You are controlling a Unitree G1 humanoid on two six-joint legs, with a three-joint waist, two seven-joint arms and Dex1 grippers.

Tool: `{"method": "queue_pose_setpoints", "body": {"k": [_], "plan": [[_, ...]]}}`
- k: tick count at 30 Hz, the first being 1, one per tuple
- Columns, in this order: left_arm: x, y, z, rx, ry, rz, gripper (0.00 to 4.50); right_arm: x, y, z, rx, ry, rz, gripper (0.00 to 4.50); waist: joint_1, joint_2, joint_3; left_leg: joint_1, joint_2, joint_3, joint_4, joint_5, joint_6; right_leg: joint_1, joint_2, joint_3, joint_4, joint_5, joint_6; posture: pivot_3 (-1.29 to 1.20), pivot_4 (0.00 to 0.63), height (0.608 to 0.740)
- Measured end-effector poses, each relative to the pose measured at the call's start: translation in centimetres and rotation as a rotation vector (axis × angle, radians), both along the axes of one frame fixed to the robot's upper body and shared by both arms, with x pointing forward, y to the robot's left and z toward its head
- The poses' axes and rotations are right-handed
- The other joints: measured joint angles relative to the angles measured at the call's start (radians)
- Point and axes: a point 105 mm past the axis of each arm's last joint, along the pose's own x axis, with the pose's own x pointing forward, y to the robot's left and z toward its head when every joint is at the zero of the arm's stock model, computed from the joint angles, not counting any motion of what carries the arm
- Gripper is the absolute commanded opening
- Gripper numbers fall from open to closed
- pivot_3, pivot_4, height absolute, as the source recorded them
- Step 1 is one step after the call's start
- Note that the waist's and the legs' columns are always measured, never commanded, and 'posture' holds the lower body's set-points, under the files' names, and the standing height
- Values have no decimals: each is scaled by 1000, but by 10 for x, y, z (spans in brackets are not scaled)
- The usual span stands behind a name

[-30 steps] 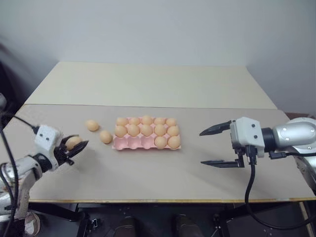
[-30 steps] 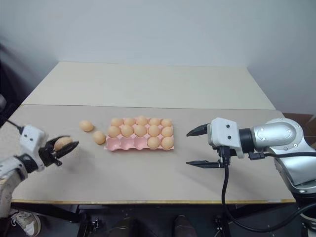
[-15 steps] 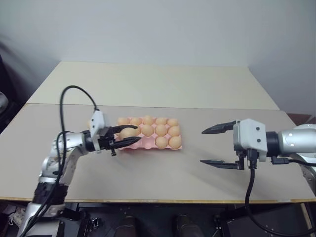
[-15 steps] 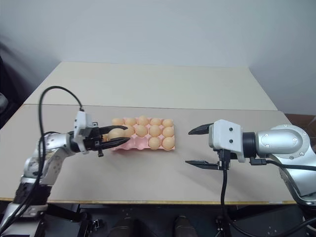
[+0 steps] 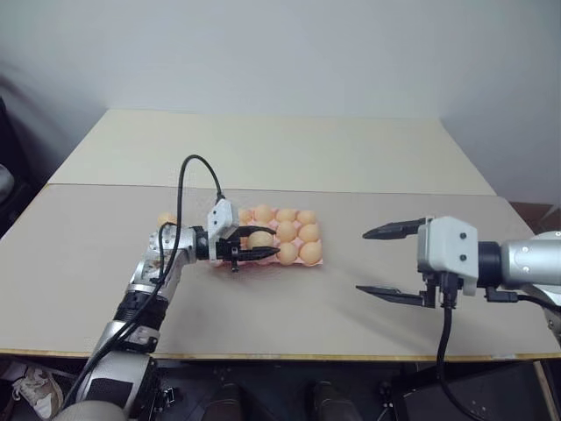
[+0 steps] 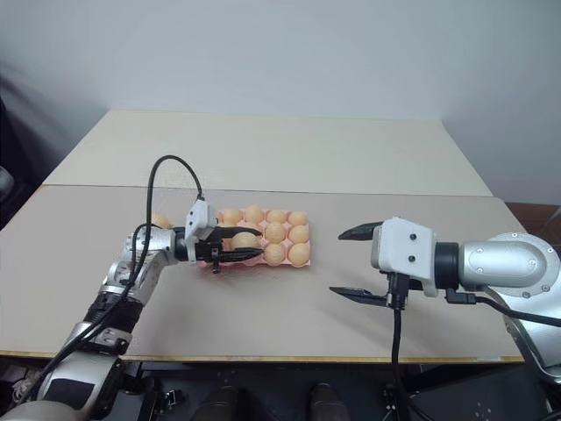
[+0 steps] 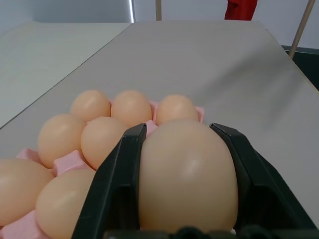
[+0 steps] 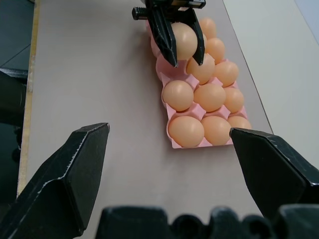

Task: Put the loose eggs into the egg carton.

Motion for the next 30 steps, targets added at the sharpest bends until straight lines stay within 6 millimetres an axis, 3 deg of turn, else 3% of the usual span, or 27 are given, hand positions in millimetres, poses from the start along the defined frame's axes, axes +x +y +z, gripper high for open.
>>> {"method": "queue_pose_setpoints", "body": {"k": [5, 6, 10, 15, 24, 27, 30], "plan": [[6, 0, 2, -3, -28, 29, 4309, -2, 0, 0, 1, -2, -3, 4500, 0, 0, 0, 0, 0, 0, 0, 0, 0, 0, 0, 0, 0, 0, 0, 0, 150, 740], [6, -2, 4, -15, -36, 31, 4421, -2, -1, 1, 2, -5, -5, 4500, 0, 0, 0, 0, 0, -1, 0, 0, 0, 0, 0, 0, 0, 0, 0, 0, 150, 740], [6, 1, 11, -33, -63, 28, 4421, -2, -2, 2, 1, -11, -11, 4500, -3, 0, 0, 0, 0, -1, 0, 0, 0, 0, 0, 0, 0, 0, 0, 0, 150, 740], [1, 19, 37, -48, -155, 42, 4421, -2, -3, 2, 2, -8, -12, 4500, -6, 0, 0, 0, 0, -1, 0, 0, 0, 0, 0, 0, 0, 0, 0, 0, 150, 740], [-15, 92, 35, 76, -161, 339, 4421, 0, -2, 2, 2, -2, 0, 4500, -18, 0, 0, 0, 1, -1, 0, 0, 0, 0, 0, 0, 0, 0, 1, 0, 150, 740], [-27, 125, 34, 120, -143, 488, 4421, 0, -1, -1, -1, 17, 17, 4500, -25, 0, 0, 1, 1, 0, 0, 0, 0, -1, -1, 0, 1, 0, 1, 0, 150, 740], [-51, 150, 30, 186, -105, 586, 4421, 3, 1, 1, 3, 9, 35, 4500, -28, 0, 0, 1, 1, 1, 0, 0, 0, -1, -1, 0, 0, -3, -3, 0, 150, 740]]}}
